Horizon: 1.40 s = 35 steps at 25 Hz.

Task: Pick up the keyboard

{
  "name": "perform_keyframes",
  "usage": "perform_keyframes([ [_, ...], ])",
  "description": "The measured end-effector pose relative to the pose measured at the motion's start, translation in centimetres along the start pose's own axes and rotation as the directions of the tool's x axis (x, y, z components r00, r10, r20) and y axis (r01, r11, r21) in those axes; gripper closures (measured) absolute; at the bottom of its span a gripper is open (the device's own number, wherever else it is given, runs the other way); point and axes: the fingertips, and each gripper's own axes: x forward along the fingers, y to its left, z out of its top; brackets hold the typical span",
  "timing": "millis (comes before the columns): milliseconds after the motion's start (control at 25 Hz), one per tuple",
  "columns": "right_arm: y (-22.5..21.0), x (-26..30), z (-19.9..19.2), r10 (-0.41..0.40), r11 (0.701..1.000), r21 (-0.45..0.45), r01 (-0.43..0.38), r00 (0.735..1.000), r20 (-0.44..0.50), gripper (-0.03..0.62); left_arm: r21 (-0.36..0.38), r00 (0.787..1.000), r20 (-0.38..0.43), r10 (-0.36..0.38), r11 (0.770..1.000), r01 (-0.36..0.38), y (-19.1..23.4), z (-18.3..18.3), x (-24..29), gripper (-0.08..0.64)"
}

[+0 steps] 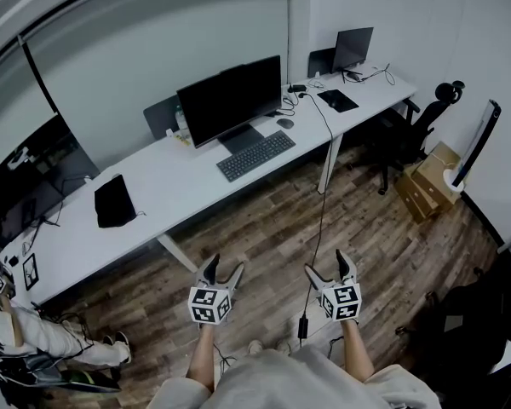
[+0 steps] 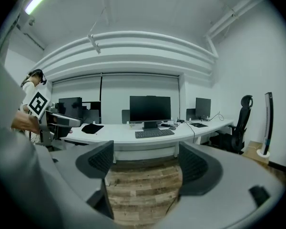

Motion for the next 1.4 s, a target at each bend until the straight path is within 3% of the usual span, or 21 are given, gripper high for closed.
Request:
perform_keyframes([
  [760, -4.9, 2.8, -1.1, 0.008, 1.0, -0.018, -0.008, 1.0, -0.016, 0.184, -0.008, 0.999, -0.002, 0.033, 0.999, -0.033, -1.5, -0.3, 5.4, 0.275],
  [1400, -10.7, 15.9, 1.7, -0.029, 0.999, -0.024, 0.028, 0.999, -0.043, 0.192, -0.012, 1.0, -0.003, -0.006, 1.0, 0.006, 5.6, 3.4, 19.2, 0.275],
])
